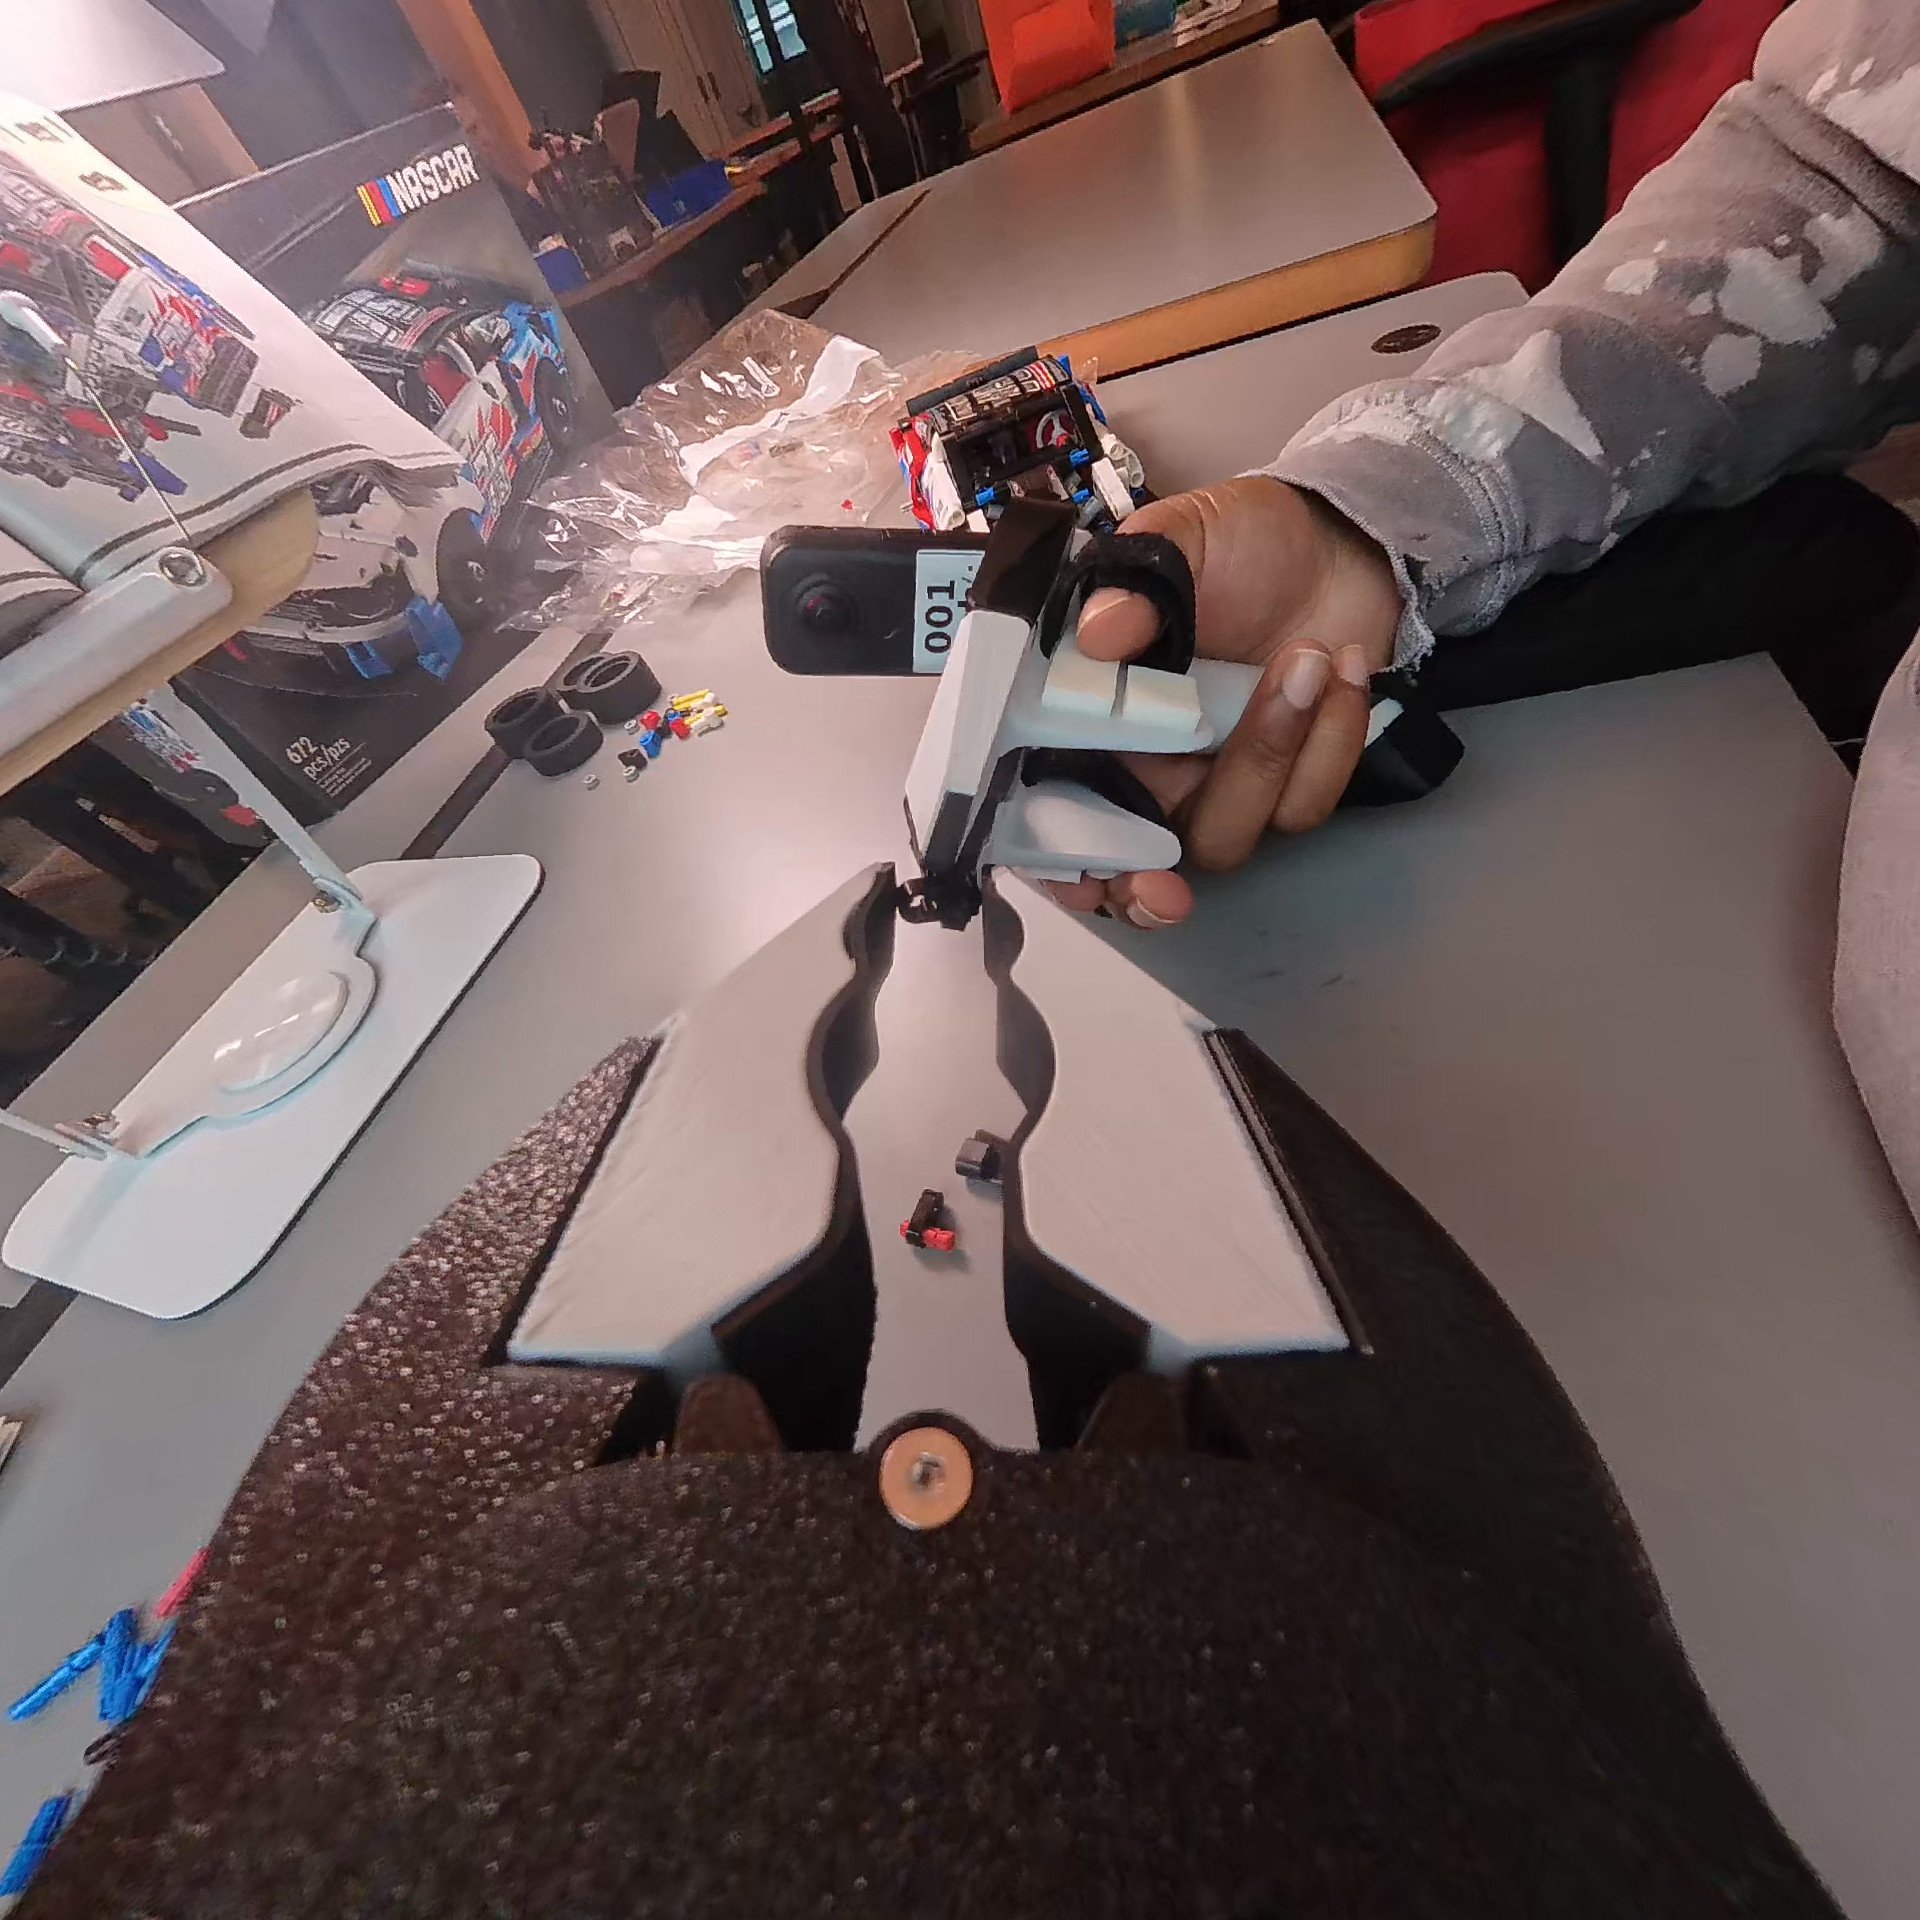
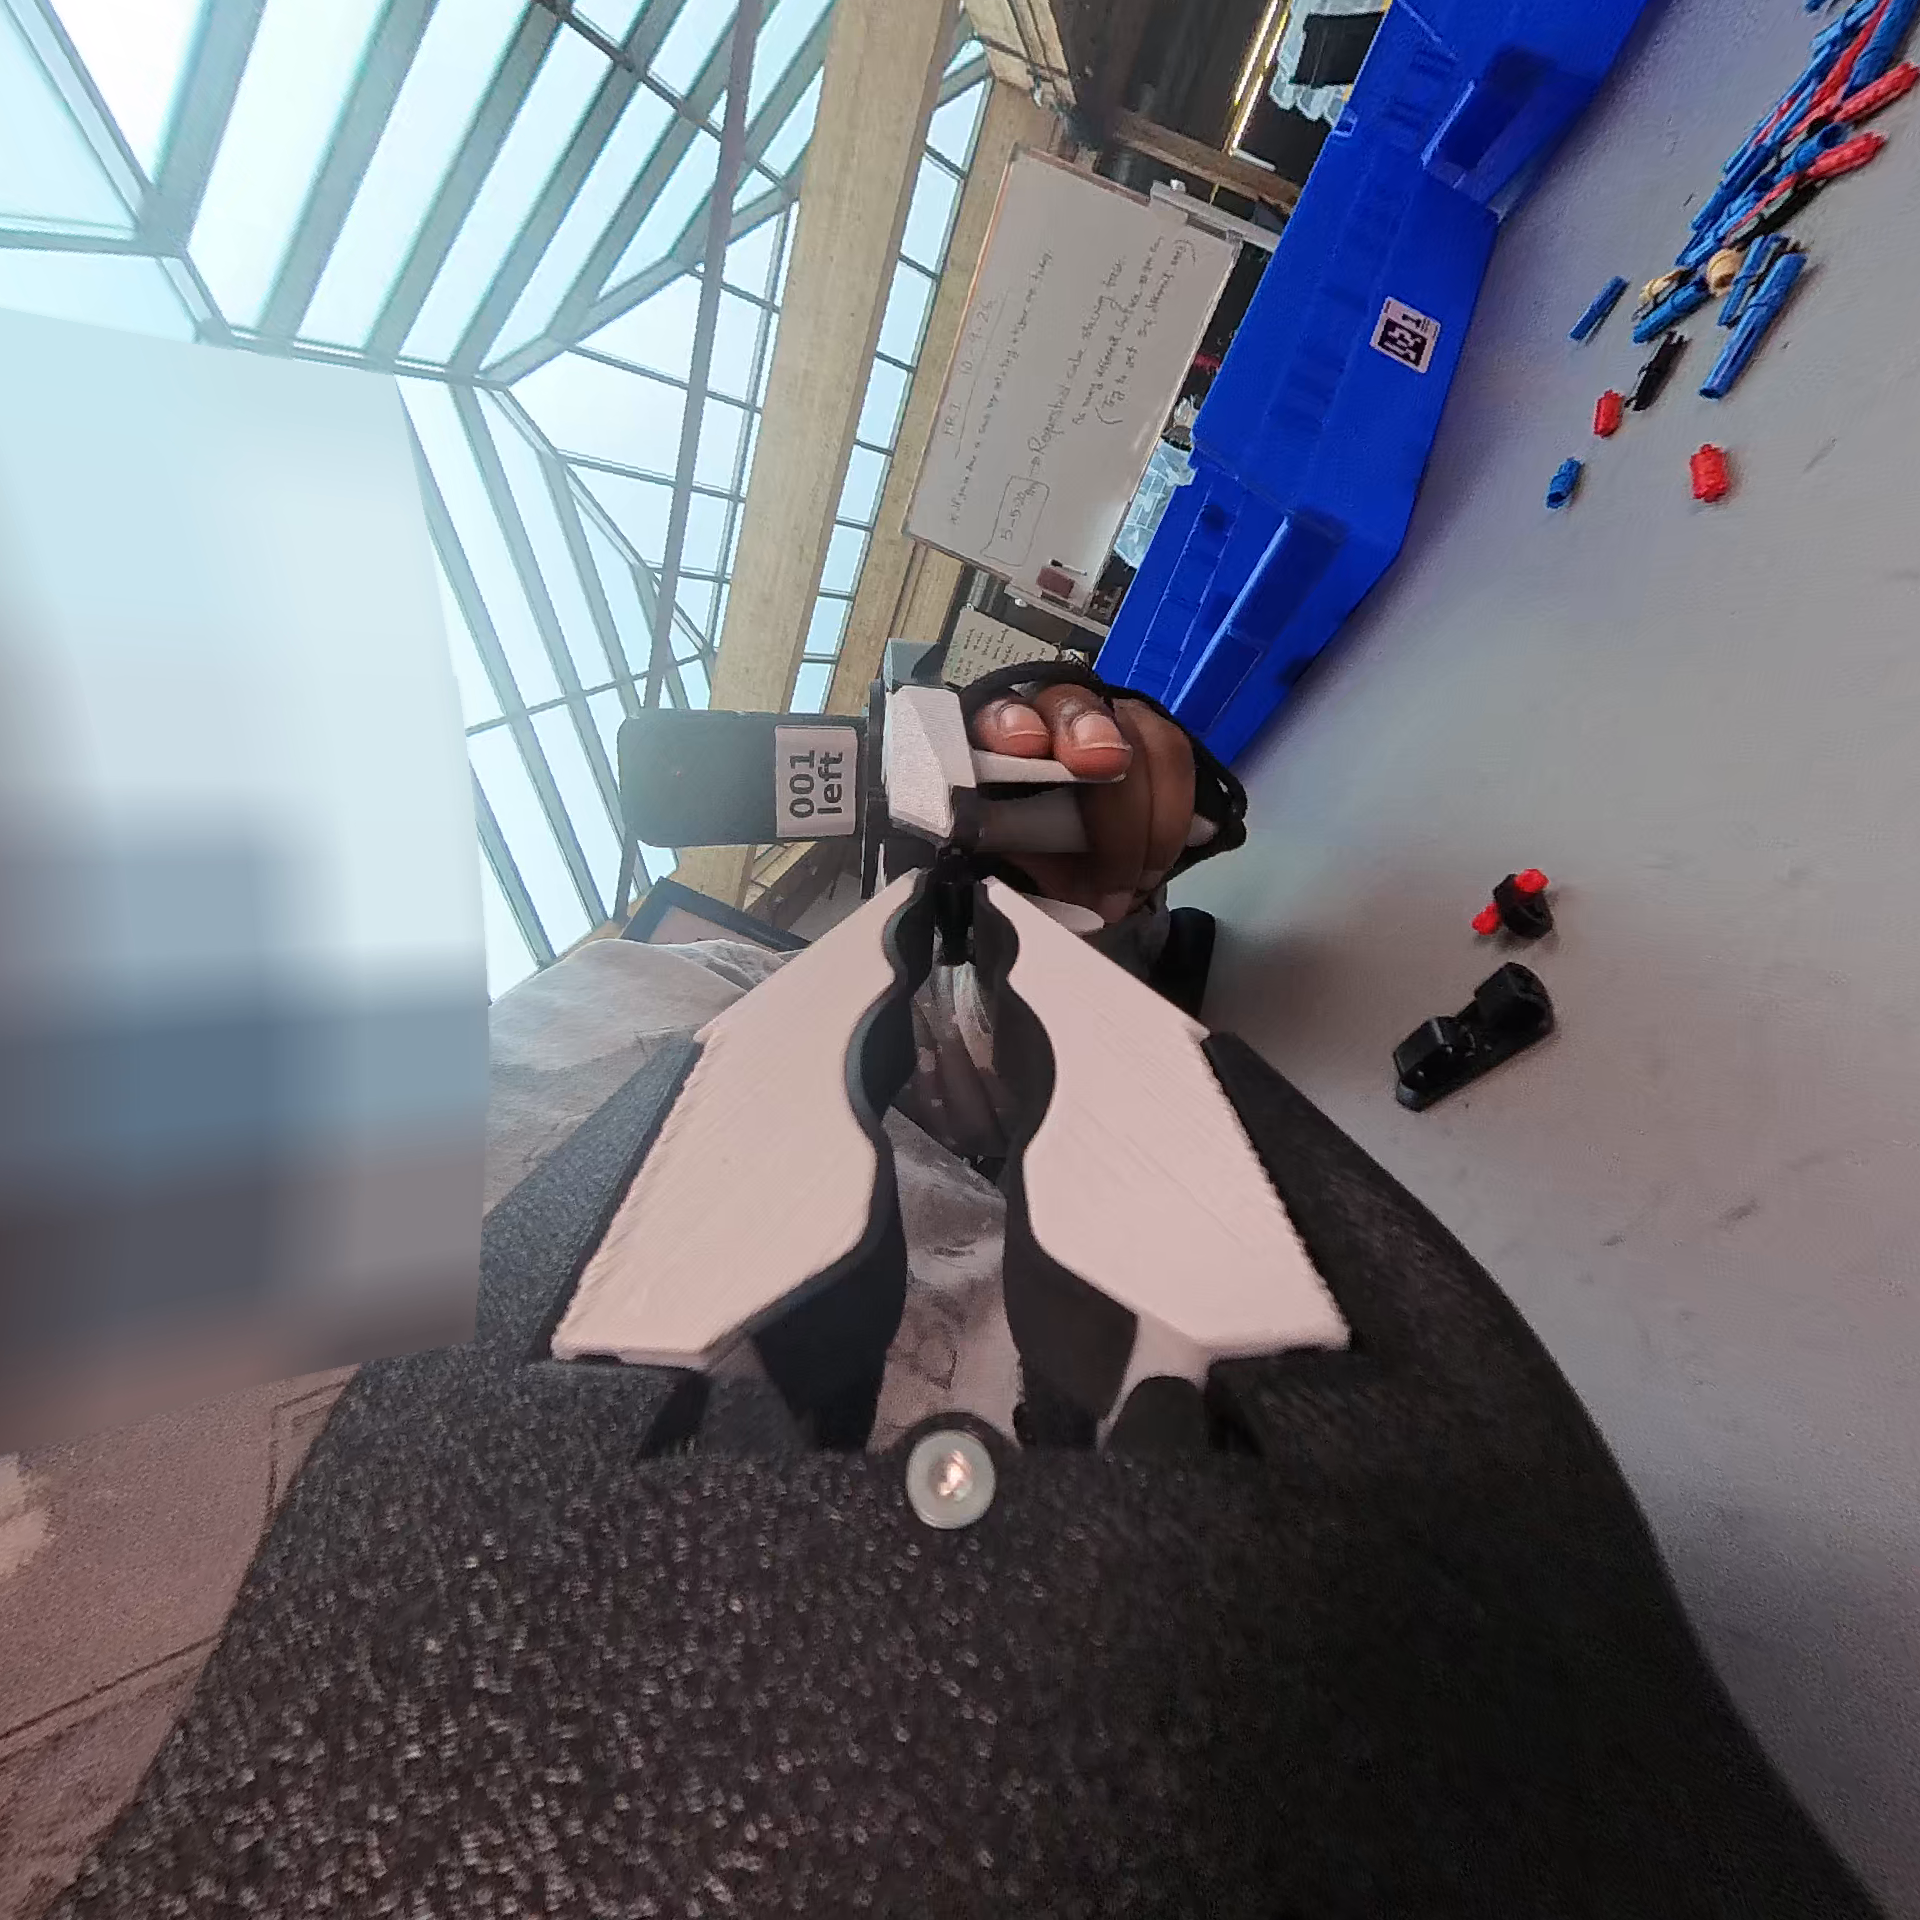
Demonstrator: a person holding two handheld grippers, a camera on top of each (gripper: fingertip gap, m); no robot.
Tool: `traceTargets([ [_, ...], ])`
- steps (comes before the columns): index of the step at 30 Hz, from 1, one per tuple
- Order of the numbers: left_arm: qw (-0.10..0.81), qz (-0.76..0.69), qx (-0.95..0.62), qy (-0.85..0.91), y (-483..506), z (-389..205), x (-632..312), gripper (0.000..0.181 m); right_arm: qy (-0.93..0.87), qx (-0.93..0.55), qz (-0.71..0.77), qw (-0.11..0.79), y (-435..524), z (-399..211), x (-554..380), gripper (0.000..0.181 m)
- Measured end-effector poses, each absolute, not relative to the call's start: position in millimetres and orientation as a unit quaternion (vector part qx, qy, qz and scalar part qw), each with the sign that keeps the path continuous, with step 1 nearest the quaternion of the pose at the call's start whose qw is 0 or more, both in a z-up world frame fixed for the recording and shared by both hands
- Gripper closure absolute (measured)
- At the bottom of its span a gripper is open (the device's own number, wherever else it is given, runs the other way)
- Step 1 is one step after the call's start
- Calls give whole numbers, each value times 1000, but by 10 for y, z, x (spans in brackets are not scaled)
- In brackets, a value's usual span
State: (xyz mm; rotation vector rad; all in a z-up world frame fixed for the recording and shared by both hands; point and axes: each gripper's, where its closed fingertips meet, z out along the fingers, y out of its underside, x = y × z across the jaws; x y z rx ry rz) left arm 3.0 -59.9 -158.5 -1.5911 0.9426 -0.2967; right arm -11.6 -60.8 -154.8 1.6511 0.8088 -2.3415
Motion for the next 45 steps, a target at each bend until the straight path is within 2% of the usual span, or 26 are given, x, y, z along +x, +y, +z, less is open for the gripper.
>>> traceTargets([
  [24, 602, -103, -670, 421, -655, -1400, 4, 168, 299, 520, -799, 38, -582, -1380, -34, 180],
  [26, 623, -106, -668, 393, -714, -1259, -226, 168, 178, 535, -825, -19, 158, -1343, 155, 181],
  [27, 620, -113, -675, 383, -729, -1257, -261, 168, 224, 568, -787, -84, 242, -1449, 228, 181],
  [28, 611, -108, -678, 394, -726, -1307, -204, 168, 264, 567, -774, -94, 91, -1439, 220, 181],
  [32, 611, -109, -665, 416, -647, -1343, -78, 168, 346, 532, -772, -24, -435, -1390, 71, 181],
  [37, 615, -110, -651, 432, -679, -1371, 26, 167, 368, 506, -780, 9, -698, -1318, 4, 158],
  [40, 611, -109, -646, 445, -715, -1399, 99, 168, 368, 507, -779, 18, -754, -1346, -14, 164],
  [42, 610, -107, -644, 449, -729, -1402, 123, 168, 378, 509, -773, 16, -780, -1368, -13, 175],
  [45, 607, -111, -643, 454, -759, -1384, 148, 168, 387, 498, -776, 5, -808, -1342, 8, 176],
])
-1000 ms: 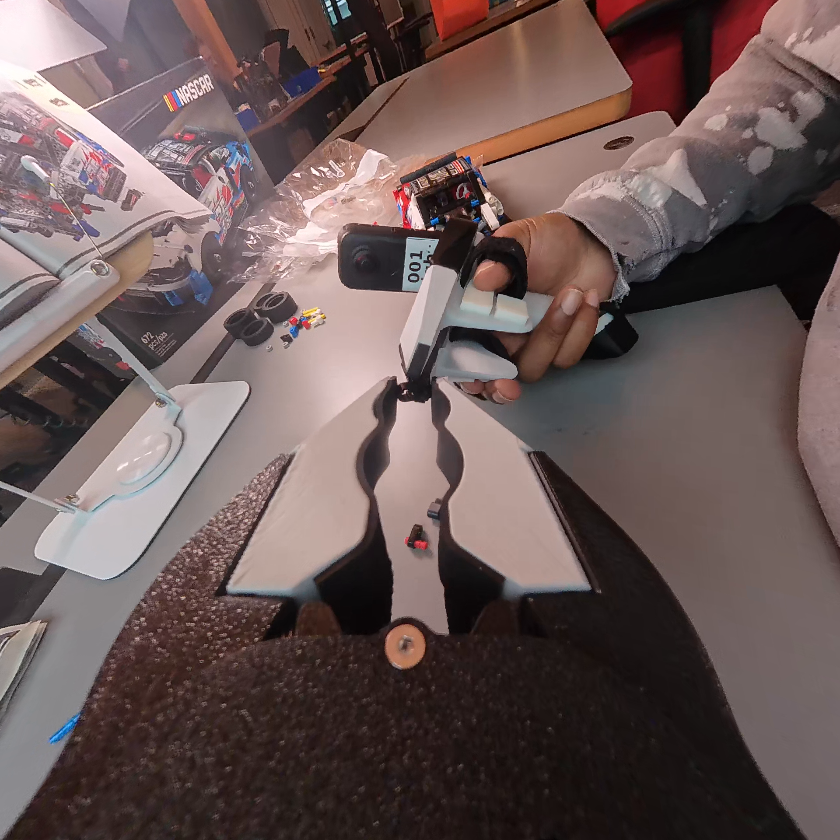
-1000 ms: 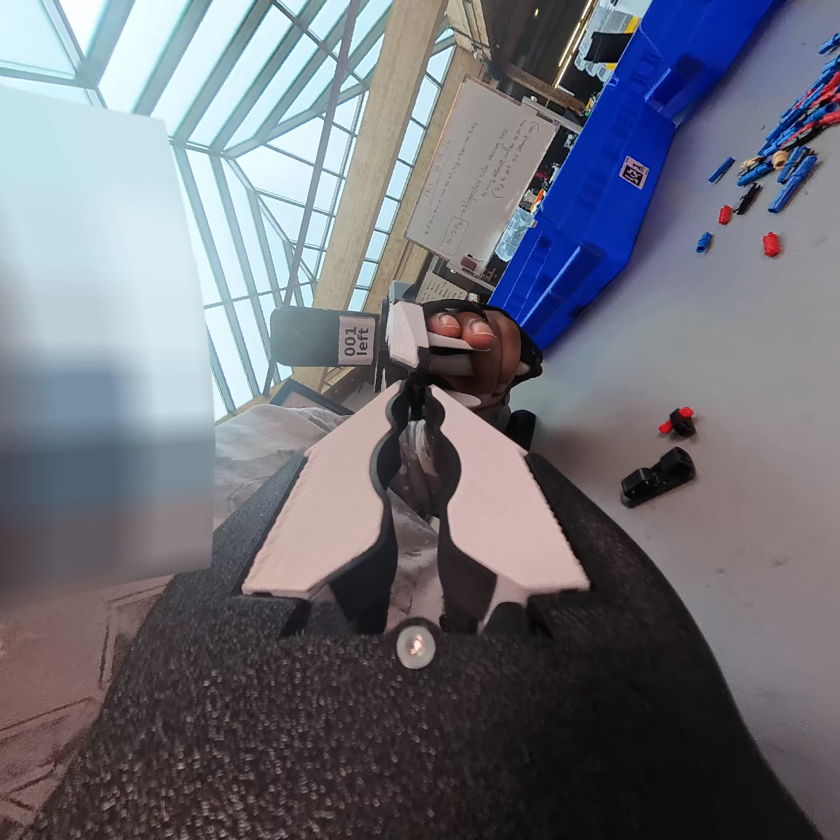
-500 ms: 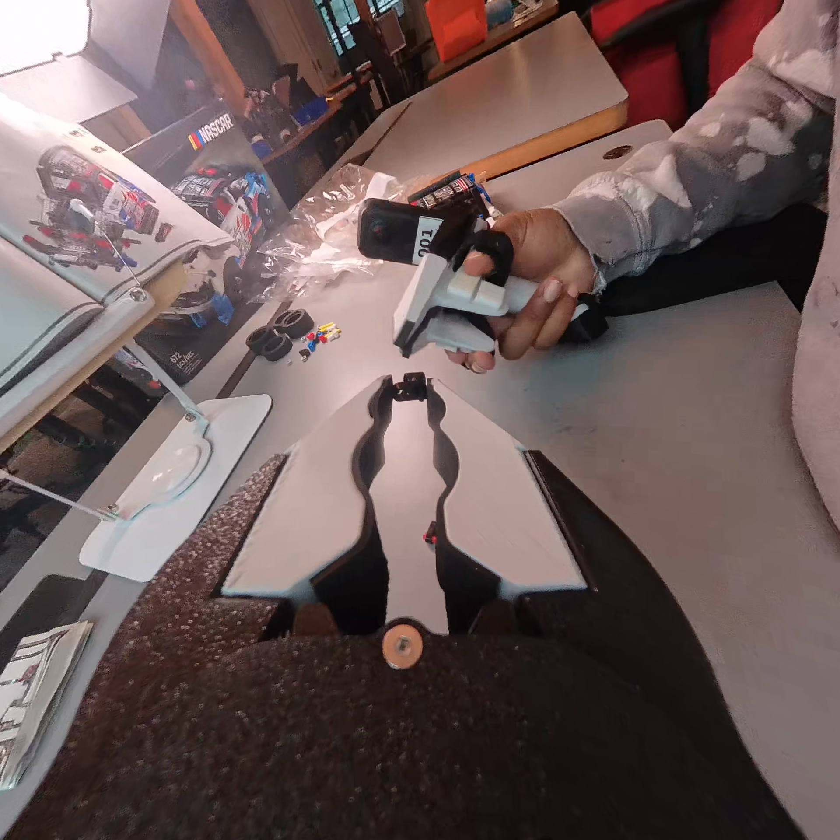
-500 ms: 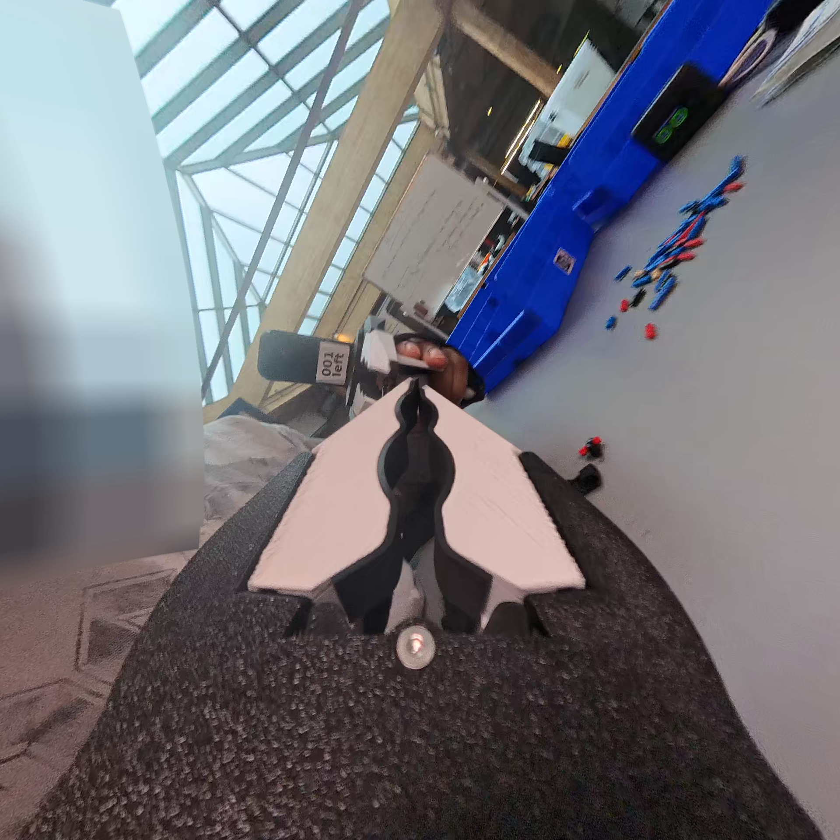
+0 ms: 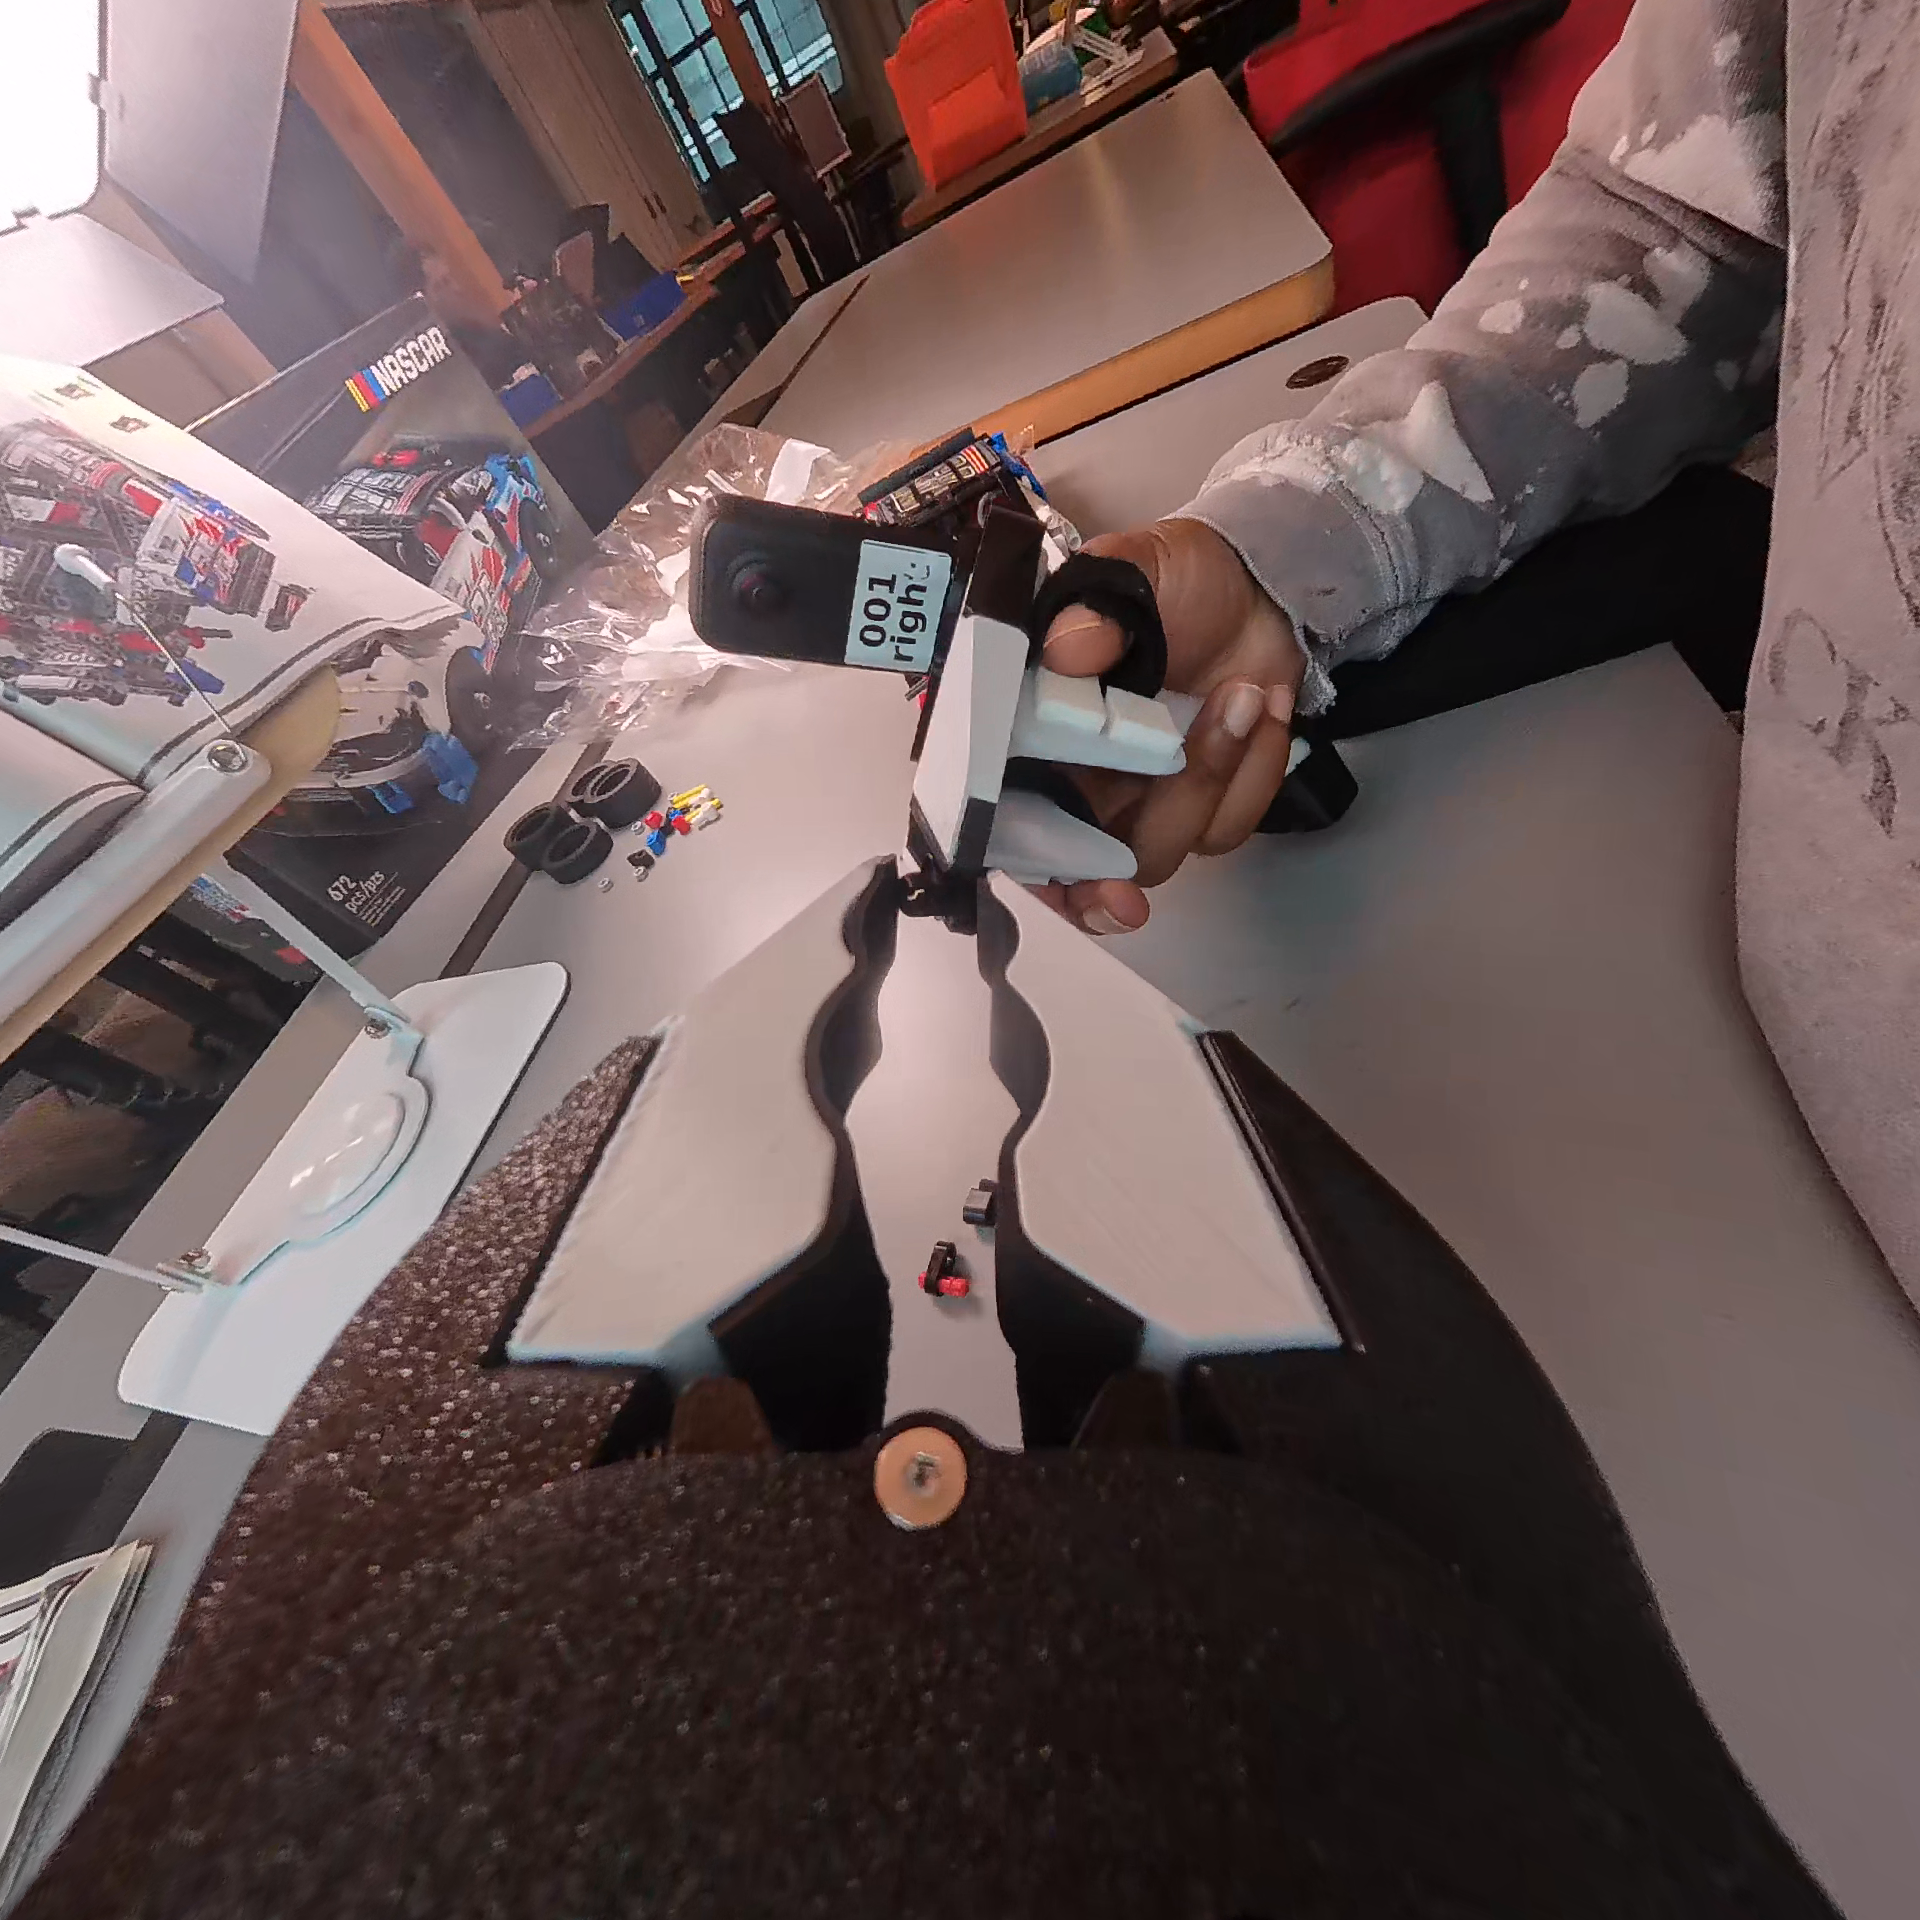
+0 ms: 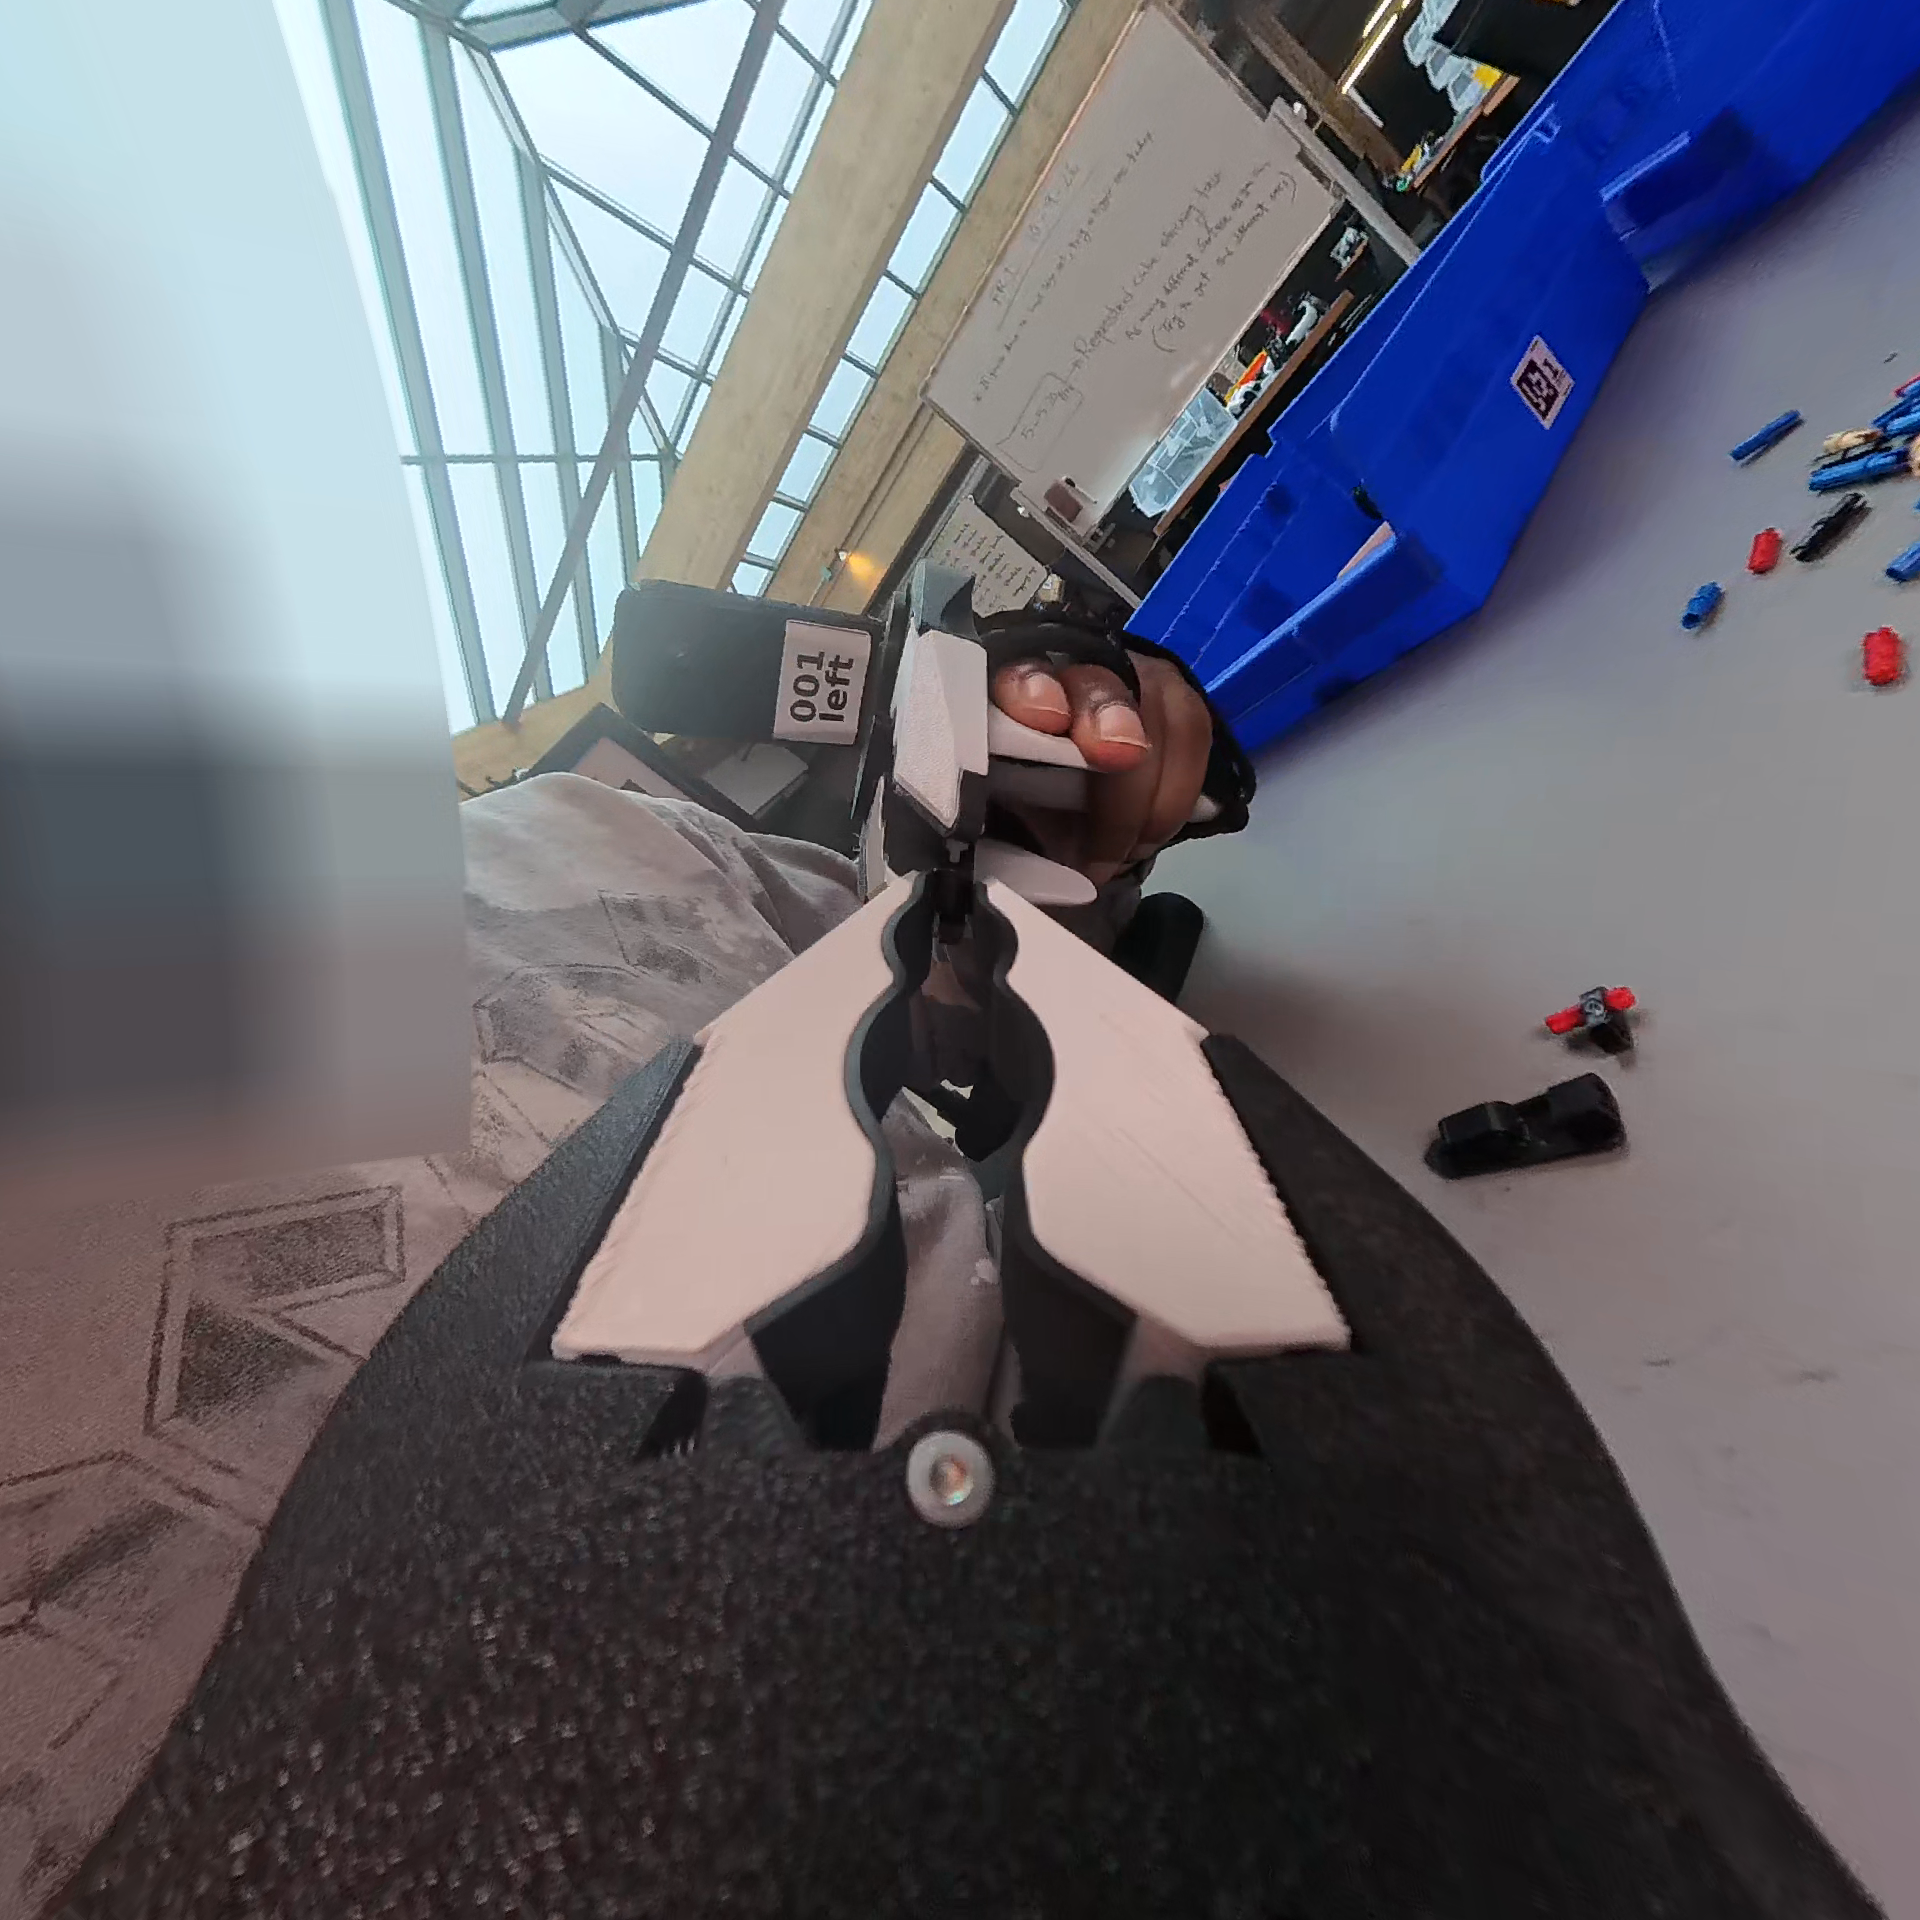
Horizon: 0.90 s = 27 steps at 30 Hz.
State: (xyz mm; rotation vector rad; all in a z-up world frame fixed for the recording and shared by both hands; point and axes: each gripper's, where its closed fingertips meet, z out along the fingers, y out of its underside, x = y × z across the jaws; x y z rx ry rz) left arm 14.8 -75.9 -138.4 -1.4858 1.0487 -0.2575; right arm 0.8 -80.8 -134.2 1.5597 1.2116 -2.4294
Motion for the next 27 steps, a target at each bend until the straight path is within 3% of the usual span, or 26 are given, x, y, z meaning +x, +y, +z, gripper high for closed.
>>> traceTargets([
  [6, 594, -107, -647, 466, -792, -1428, 177, 169, 393, 491, -777, 6, -828, -1367, 47, 179],
  [8, 594, -114, -640, 473, -839, -1415, 142, 179, 375, 490, -787, 2, -718, -1327, 65, 181],
  [10, 596, -127, -652, 452, -868, -1414, -9, 180, 271, 514, -812, -63, -27, -1240, 200, 181],
  [11, 587, -134, -659, 451, -869, -1451, -11, 179, 309, 538, -777, -112, -1, -1339, 225, 181],
  [14, 582, -136, -670, 439, -739, -1508, 10, 178, 316, 519, -792, -63, -292, -1322, 129, 181],
  [24, 591, -176, -674, 406, -720, -1506, -11, 178, 383, 530, -754, -61, -476, -1404, 71, 181],
  [27, 594, -179, -659, 425, -769, -1504, 78, 178, 408, 527, -744, -44, -606, -1440, 55, 167],
])
